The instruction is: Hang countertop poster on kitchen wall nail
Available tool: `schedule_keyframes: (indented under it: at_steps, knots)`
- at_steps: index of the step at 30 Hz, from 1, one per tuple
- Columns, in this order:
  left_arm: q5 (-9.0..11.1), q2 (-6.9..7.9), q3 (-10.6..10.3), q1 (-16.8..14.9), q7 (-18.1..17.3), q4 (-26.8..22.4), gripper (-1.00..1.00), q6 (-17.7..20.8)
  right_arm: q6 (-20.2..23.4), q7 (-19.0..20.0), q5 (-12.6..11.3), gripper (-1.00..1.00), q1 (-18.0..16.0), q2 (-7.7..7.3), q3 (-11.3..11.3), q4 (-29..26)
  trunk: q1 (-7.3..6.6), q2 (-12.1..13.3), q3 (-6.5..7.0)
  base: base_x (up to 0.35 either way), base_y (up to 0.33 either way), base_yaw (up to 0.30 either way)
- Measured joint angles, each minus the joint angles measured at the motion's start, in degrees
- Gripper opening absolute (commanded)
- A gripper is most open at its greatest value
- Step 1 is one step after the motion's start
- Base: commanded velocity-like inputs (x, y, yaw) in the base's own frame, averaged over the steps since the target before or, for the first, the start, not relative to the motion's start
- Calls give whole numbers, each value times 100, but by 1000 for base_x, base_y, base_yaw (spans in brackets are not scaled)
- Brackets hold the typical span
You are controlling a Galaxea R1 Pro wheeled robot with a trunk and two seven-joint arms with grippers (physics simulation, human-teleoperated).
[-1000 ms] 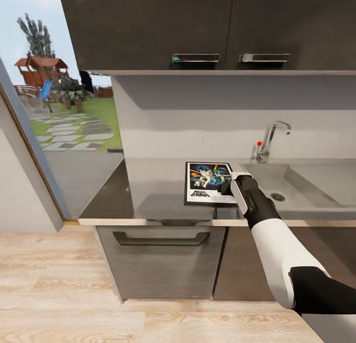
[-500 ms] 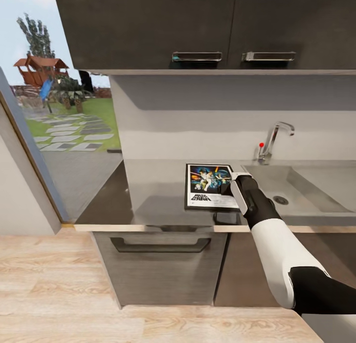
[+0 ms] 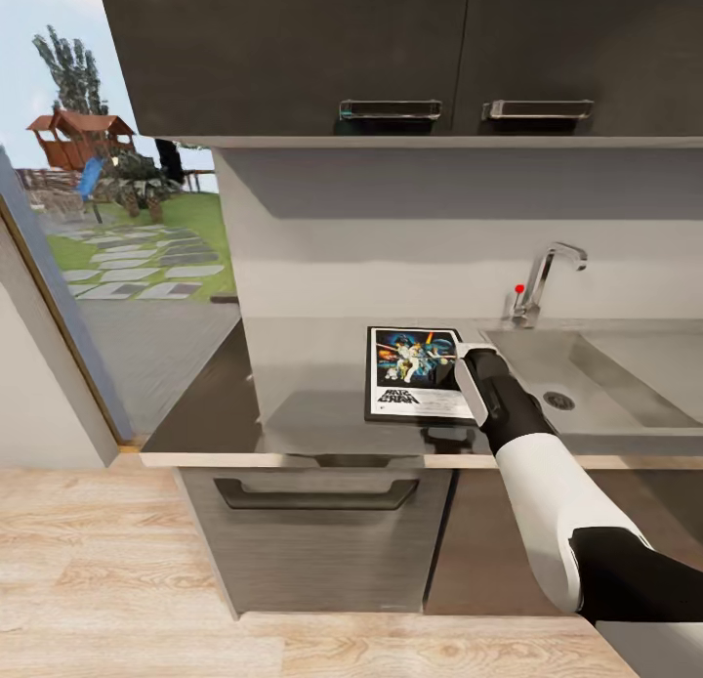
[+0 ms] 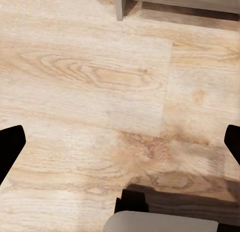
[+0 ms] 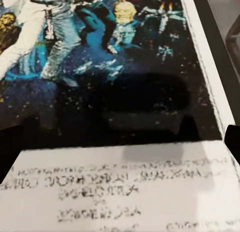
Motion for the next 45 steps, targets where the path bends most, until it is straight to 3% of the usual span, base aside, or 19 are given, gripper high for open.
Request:
schedule_keyframes:
  at_steps: [16, 45]
  knots:
    - [0, -1, 0, 0, 0, 0, 100, 0, -24, 222, 2, 100, 2, -3, -4, 176, 0, 0, 0, 0, 0, 0]
    - [0, 0, 0, 1, 0, 0, 100, 0, -32, 239, -3, 100, 2, -3, -6, 355, 0, 0, 0, 0, 0, 0]
